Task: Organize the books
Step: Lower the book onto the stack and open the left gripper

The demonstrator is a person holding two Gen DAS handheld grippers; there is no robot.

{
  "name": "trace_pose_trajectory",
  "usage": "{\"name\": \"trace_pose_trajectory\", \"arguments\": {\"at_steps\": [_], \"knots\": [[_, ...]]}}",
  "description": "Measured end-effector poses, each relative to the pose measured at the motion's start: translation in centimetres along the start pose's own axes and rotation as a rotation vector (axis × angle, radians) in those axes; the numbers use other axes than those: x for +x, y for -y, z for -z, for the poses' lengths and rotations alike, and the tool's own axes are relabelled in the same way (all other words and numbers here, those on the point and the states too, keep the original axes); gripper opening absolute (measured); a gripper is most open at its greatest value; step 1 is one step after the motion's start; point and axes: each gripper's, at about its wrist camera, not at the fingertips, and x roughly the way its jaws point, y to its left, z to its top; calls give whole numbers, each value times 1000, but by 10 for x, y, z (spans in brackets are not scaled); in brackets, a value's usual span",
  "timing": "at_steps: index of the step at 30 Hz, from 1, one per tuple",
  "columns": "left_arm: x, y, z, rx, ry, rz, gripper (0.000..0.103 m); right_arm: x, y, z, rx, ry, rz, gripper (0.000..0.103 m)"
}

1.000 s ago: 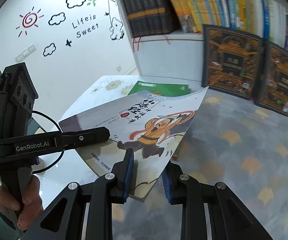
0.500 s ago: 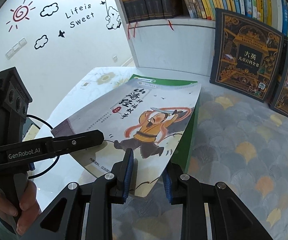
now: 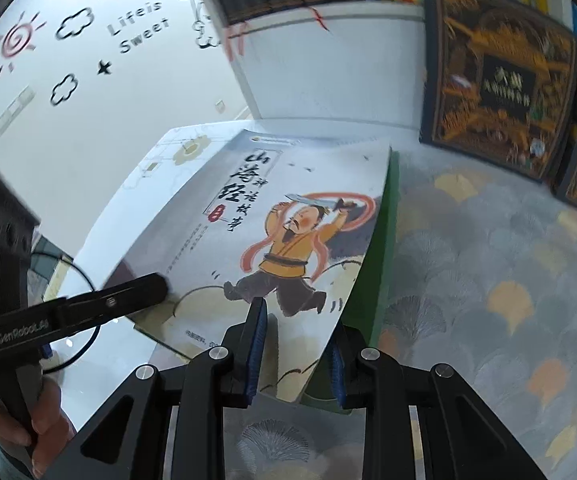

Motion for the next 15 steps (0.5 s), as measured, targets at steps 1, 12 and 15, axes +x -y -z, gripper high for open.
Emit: {"name": "trace_pose_trajectory", "arguments": {"at_steps": [1, 12, 15], "knots": [[-2, -2, 0, -2, 1, -6, 12, 1, 3, 0, 17, -9, -7, 26], [-18, -6, 7, 4, 14, -50, 15, -10, 14, 6, 80, -30, -6, 32], [-21, -3, 11, 11, 13, -60, 15, -18, 18, 13, 97, -40, 7, 32]]}}
